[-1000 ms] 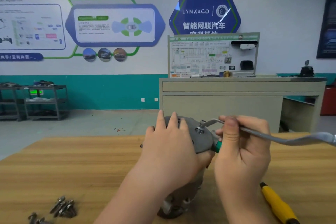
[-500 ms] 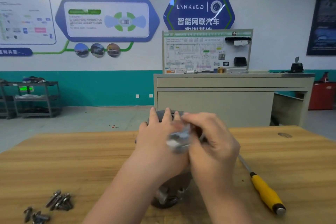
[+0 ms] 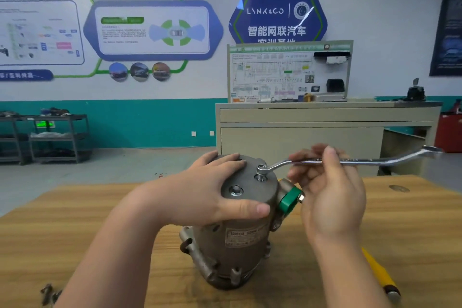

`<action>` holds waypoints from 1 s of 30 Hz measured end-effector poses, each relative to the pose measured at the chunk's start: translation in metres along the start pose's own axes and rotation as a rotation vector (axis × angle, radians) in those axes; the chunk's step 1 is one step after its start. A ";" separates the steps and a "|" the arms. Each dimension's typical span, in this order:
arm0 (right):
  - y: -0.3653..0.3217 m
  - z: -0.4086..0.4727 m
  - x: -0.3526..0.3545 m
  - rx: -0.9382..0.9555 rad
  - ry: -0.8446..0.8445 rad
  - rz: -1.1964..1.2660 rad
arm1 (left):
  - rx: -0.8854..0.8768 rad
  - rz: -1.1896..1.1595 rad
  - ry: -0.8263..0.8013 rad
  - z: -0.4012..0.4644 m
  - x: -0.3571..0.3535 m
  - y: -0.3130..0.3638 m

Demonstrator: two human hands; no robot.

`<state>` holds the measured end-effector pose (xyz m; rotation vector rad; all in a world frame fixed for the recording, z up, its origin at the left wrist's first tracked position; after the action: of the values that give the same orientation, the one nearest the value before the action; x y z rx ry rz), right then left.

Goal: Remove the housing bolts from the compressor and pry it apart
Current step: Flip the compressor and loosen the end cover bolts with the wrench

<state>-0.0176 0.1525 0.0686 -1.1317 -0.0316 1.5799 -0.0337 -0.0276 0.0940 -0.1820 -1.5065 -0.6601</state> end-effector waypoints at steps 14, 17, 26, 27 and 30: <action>0.020 0.026 -0.001 -0.357 -0.055 0.259 | -0.005 -0.777 0.520 -0.032 -0.052 -0.043; 0.022 0.029 -0.003 -0.430 -0.112 0.234 | -0.036 -0.916 0.570 -0.025 -0.054 -0.047; 0.006 0.028 0.011 -0.270 0.103 0.474 | -0.078 -1.037 0.539 -0.019 -0.051 -0.055; 0.000 0.028 0.014 -0.196 0.140 0.431 | -0.082 -1.035 0.544 -0.021 -0.051 -0.056; -0.015 0.016 0.016 0.081 0.154 0.150 | -0.061 -1.037 0.573 -0.026 -0.053 -0.054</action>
<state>-0.0158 0.1791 0.0754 -1.2115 0.2225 1.6062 -0.0353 -0.0695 0.0253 0.7433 -0.9383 -1.4284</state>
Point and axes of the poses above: each hand's wrist, its own z-axis towards the middle knuckle, its own x-axis out of the back of the hand, y = z × x, the point moved 5 cm from there along z, towards the middle knuckle, and after that the axes turned 2 degrees about y, right-handed, at the moved point
